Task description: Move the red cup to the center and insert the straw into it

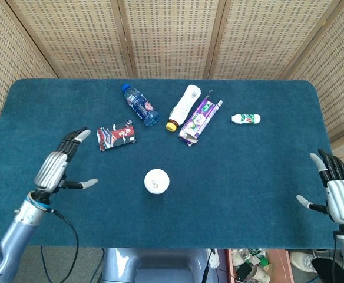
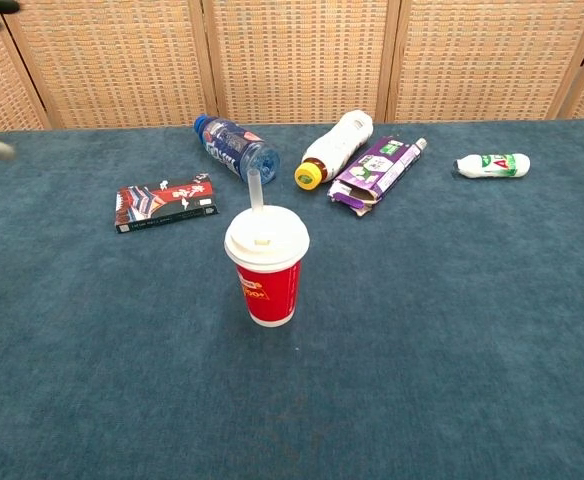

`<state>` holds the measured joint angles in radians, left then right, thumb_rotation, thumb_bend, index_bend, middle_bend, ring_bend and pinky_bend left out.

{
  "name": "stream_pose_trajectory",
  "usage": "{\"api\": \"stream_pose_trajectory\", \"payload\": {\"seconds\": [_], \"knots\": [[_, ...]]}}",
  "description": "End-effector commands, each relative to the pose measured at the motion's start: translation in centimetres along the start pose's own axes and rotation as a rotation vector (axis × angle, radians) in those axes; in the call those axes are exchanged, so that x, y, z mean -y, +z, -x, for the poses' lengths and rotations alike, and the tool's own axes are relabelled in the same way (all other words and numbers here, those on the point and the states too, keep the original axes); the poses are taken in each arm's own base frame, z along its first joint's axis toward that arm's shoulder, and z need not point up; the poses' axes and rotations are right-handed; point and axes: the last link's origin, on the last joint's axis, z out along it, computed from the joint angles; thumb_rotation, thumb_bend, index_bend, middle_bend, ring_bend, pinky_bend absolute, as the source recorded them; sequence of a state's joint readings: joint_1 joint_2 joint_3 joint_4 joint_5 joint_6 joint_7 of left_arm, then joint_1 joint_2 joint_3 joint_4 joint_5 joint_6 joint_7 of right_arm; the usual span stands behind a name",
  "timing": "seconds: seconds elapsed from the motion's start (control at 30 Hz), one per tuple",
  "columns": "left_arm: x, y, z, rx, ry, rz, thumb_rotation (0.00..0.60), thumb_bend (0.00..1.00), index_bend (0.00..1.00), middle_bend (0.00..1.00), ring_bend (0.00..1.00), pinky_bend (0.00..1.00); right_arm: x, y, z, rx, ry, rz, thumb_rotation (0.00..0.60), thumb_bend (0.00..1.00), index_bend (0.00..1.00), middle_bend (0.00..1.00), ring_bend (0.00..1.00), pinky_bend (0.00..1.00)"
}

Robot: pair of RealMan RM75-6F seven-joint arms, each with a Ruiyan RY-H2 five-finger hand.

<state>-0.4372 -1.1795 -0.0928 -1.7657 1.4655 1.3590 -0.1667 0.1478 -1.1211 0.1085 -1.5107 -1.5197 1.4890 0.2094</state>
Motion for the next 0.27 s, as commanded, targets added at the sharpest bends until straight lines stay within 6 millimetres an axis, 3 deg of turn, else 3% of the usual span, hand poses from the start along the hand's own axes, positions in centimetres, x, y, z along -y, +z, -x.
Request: {"api": "stream_pose_trajectory", "payload": {"seconds": [0.03,0.13,0.27], "knots": [[3.5,-7.2,-3.3,-0.087,0.292,-0.285,0.600,0.09,0.00,0.00,0.00,0.00,0.0,-0.1,-0.1,-0.002,-0.007,0.002,0.600,0.00,0.06,0.00,0.00,0.00],[4.4,-9.1,-2.9,-0.076,0.326,-0.359,0.600,0.09,0.00,0.00,0.00,0.00,-0.1,-0.1,-0.2,-0.009,-0.023,0.010,0.600,0.00,0.06,0.00,0.00,0.00],[4.4,-9.9,-3.0,-0.061,0.340,-0.357,0.600,0.09,0.00,0.00,0.00,0.00,-0.1,-0.1,-0.3,-0.020,-0.036,0.018,0.600,0.00,0.06,0.00,0.00,0.00]]}}
